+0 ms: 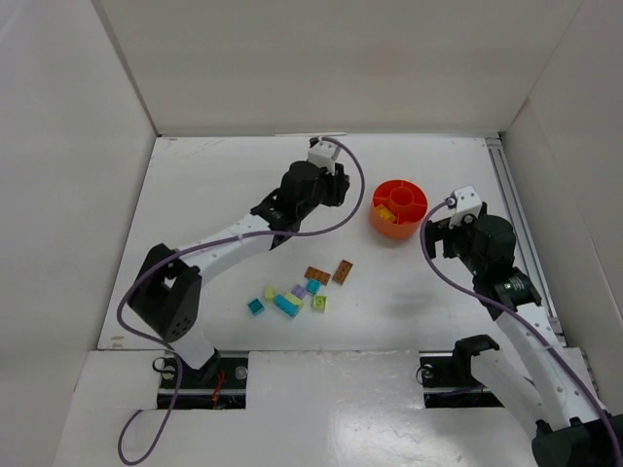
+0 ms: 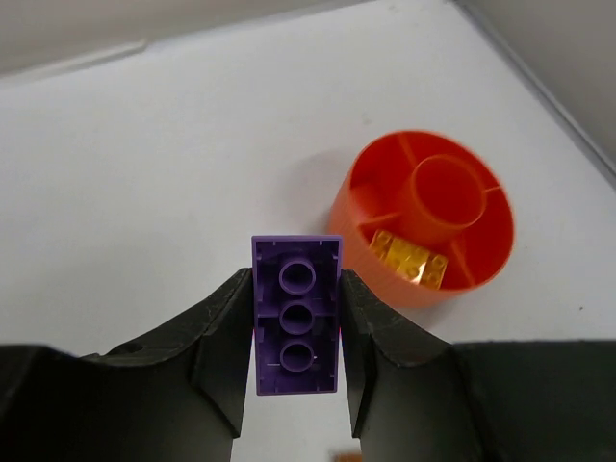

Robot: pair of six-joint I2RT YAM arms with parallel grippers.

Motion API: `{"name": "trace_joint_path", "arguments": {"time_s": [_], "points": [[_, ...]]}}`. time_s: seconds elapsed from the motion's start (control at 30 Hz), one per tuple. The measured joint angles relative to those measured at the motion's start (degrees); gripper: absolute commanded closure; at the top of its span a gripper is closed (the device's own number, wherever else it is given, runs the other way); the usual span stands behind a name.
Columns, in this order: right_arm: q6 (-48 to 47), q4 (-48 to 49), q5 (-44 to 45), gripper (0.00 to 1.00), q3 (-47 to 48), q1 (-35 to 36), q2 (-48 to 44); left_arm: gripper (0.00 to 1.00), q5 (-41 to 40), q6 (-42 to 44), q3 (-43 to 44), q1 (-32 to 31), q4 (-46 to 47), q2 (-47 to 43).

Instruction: Sort the legos into containers by color

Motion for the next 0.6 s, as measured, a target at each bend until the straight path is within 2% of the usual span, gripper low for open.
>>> {"name": "trace_joint_path", "arguments": {"time_s": [0.17, 0.37, 0.6], "points": [[-0.1, 0.4, -2.8, 0.00, -0.9, -2.1, -1.5, 0.82, 13.4, 6.9, 11.0, 0.4, 8.3, 12.5], [-0.3, 0.5, -4.0, 0.00, -1.4, -2.8, -4.3, 0.82, 30.0, 6.7, 23.6, 3.0, 14.0, 27.2], [-0.4, 1.2, -4.2, 0.00, -1.4, -3.0, -4.6, 0.82, 37.0, 4.2, 34.4, 4.4, 16.3, 38.3]]}}
